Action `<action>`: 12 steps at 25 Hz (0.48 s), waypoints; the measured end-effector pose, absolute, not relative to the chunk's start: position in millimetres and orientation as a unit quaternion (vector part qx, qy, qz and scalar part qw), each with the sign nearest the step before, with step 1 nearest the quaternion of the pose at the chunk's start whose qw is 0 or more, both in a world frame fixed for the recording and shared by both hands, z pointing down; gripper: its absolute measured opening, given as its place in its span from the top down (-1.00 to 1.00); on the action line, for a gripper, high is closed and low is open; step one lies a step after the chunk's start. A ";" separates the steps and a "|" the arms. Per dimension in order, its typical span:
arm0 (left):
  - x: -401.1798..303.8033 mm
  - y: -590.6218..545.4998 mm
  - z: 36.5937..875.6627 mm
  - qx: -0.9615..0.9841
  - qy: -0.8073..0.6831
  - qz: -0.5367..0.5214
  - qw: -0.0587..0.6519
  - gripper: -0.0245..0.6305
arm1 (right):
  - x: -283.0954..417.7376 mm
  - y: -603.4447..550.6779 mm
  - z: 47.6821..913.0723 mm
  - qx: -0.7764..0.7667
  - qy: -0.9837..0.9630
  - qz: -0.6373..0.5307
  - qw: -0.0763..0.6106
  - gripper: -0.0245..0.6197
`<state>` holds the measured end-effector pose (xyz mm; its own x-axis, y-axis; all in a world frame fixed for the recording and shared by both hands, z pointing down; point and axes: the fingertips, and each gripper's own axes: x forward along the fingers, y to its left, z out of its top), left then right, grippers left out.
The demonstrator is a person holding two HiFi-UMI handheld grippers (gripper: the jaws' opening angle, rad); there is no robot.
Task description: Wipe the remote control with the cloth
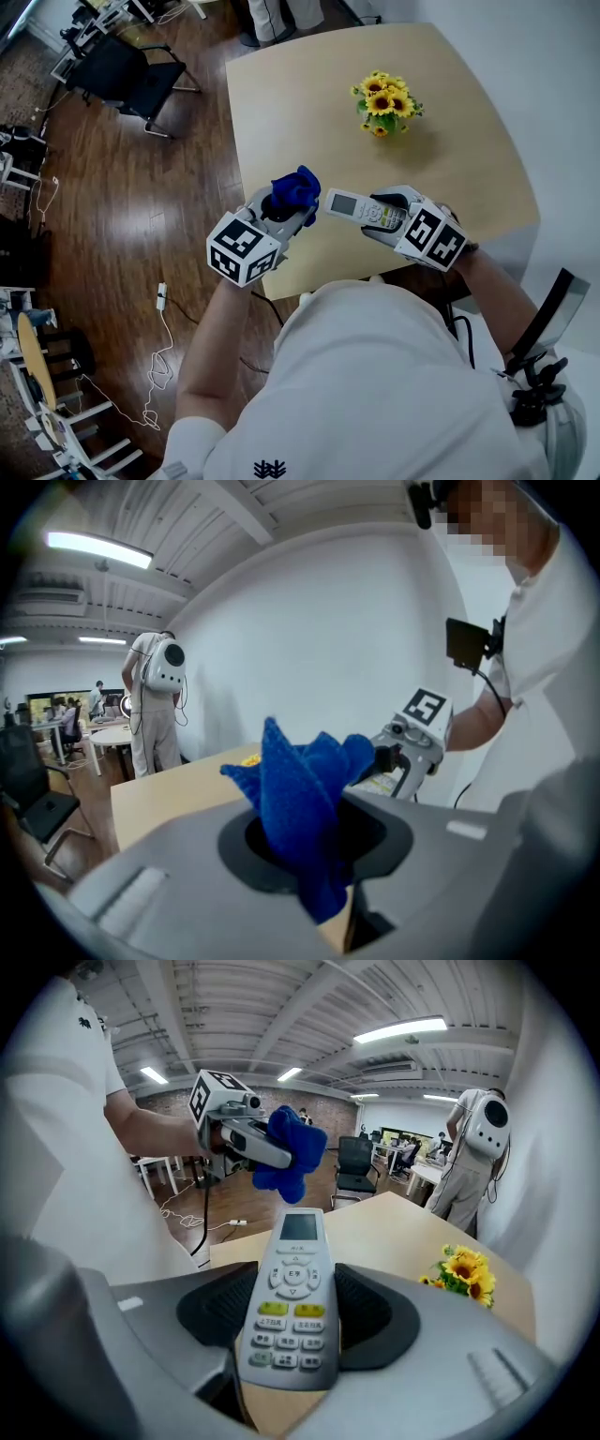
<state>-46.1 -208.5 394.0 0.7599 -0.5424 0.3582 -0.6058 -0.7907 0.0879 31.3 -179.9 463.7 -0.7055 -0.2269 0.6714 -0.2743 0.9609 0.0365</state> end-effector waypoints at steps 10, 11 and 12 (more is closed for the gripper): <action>70.5 -168.7 353.7 0.974 -0.169 0.108 0.102 0.60 | -0.4 -174.3 454.6 0.117 -0.933 0.028 0.340 0.12; 74.4 -168.8 356.5 0.975 -0.166 0.110 0.104 0.60 | -3.0 -175.0 452.0 0.117 -0.935 0.029 0.334 0.12; 74.9 -170.2 358.6 0.974 -0.166 0.110 0.108 0.60 | -4.2 -175.8 449.6 0.118 -0.936 0.029 0.330 0.12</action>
<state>74.9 -170.2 358.6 0.9204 -0.3004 0.2502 -0.3477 -0.9215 0.1730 -4.2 -175.8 449.6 -0.7539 -0.2019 0.6251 -0.2402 0.9704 0.0237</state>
